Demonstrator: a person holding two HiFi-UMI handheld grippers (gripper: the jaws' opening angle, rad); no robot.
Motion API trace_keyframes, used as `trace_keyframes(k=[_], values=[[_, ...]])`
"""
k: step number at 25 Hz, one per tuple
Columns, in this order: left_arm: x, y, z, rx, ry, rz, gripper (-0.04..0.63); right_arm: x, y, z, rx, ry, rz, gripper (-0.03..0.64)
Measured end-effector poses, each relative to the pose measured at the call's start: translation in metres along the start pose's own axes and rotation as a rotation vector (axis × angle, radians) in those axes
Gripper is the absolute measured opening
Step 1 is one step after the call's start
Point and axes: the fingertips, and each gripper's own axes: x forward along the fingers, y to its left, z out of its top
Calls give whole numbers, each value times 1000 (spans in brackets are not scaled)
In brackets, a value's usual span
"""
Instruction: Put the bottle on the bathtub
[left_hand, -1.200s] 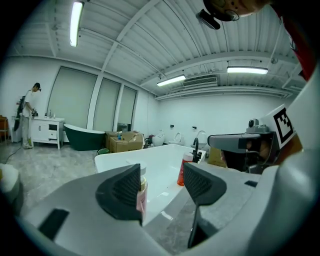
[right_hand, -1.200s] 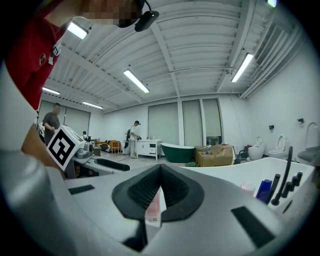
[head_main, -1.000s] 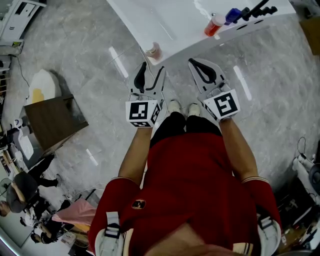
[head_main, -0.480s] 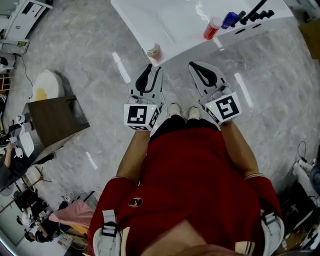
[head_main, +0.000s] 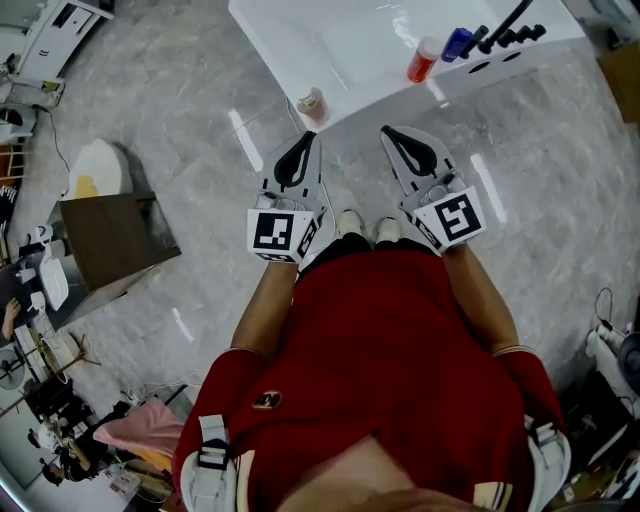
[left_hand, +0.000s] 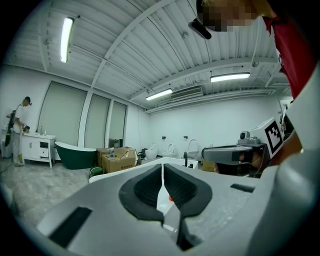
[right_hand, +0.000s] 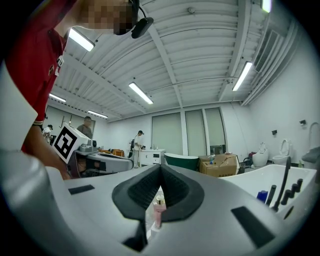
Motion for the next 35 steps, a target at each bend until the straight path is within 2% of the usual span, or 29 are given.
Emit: trace_keyframes(k=[13,35], values=[[-9,-13,22,9,-46,-34,8,-11,10,7,-4,-9,25,-5],[-10,-22,21,25,-42,-32,6,-9,9,15,-14,-30,26,-5]])
